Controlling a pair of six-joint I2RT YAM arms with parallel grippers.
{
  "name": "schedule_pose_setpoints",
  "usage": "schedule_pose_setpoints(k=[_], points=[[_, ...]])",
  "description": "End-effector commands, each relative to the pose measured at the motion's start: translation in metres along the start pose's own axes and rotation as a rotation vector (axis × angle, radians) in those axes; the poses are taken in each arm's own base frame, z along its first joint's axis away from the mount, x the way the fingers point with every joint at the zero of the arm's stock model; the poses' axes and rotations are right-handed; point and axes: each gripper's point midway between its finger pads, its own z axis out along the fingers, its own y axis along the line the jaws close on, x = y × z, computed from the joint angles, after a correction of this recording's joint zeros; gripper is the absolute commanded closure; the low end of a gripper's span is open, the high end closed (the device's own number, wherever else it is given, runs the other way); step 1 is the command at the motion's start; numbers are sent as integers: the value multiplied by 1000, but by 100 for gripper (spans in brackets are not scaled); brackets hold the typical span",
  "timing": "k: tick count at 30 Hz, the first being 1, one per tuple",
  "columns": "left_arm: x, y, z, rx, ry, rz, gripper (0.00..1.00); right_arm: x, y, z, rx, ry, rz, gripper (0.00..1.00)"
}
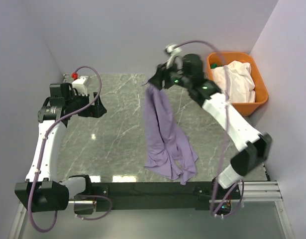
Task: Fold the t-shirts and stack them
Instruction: Move the tshirt to the center of the board
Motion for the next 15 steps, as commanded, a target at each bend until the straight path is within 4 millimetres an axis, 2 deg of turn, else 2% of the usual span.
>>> schedule_pose_setpoints(k=[1,2,3,4,5,6,8,9,10,11,12,13,15], points=[[-17,-18,-5,99,-103,104,1,23,21,12,-95,91,36,37],[-18,-20,-7,105,-115,128,1,34,6,10,-49,135,30,19],[-15,-21,-7,116,-105,140,1,40,-3,6,-22,163,20,15],[-12,-27,-7,155,-101,158,1,40,-13,0,6,184,11,14],[-9,-28,-7,176,-96,211,1,59,-20,-11,8,272,27,14],[-2,-30,-4,203,-79,221,1,65,-40,-25,44,299,59,14],[8,-39,1,287,-63,261,1,98,-51,-50,39,397,52,12],[16,-41,6,315,-43,265,1,138,-56,-71,44,512,107,12],[22,-47,11,345,-26,283,1,157,-54,-83,35,567,113,12],[29,-47,22,366,3,304,1,168,-50,-98,12,598,79,17],[33,-44,29,367,18,314,1,203,-38,-118,-30,702,124,21],[40,-59,38,411,44,357,1,209,-30,-130,-52,715,118,25],[39,-59,61,411,58,401,1,228,-19,-147,-87,753,121,32]])
